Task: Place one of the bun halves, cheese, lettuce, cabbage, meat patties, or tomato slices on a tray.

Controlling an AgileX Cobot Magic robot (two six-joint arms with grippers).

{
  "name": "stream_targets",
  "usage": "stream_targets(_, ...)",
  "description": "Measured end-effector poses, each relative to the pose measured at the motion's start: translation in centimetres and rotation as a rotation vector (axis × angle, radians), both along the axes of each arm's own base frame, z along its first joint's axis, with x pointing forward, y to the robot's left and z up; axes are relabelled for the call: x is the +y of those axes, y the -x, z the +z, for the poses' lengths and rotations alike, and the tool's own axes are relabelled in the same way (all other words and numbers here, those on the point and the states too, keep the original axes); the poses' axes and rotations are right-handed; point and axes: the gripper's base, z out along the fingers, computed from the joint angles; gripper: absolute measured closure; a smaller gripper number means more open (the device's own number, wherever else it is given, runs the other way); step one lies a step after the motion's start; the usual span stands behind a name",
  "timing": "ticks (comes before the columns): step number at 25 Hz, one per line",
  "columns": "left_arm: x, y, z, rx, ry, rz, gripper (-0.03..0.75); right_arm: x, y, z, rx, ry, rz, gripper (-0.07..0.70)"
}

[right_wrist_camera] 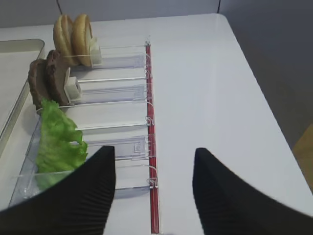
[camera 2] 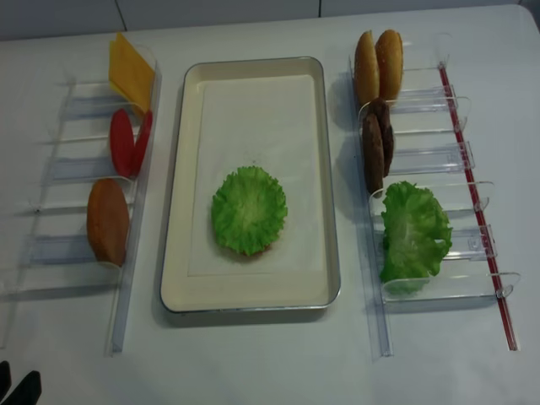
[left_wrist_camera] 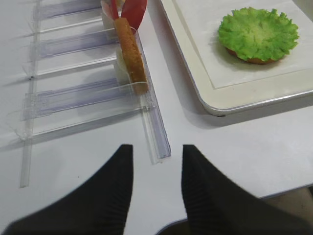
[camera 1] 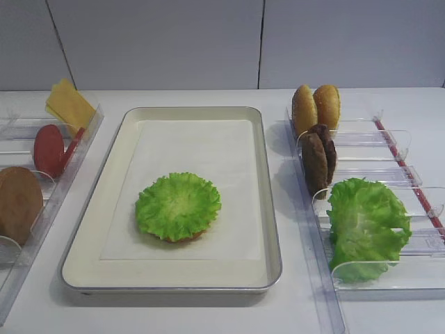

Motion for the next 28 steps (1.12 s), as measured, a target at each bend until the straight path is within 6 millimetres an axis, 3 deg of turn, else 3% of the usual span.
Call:
stream_targets(8,0.0,0.0,0.0,0.0,0.0,0.0,0.483,0.1,0.6,0.1,-0.054,0.03,-0.003,0.288)
stream_targets(21,0.0,0.0,0.0,0.0,0.0,0.0,0.483,1.5,0.8,-1.5,0.068,0.034,0.175,0.318)
stream_targets(28,0.0,0.0,0.0,0.0,0.0,0.0,0.483,1.6,0.8,-1.5,0.07,0.028,0.179,0.321)
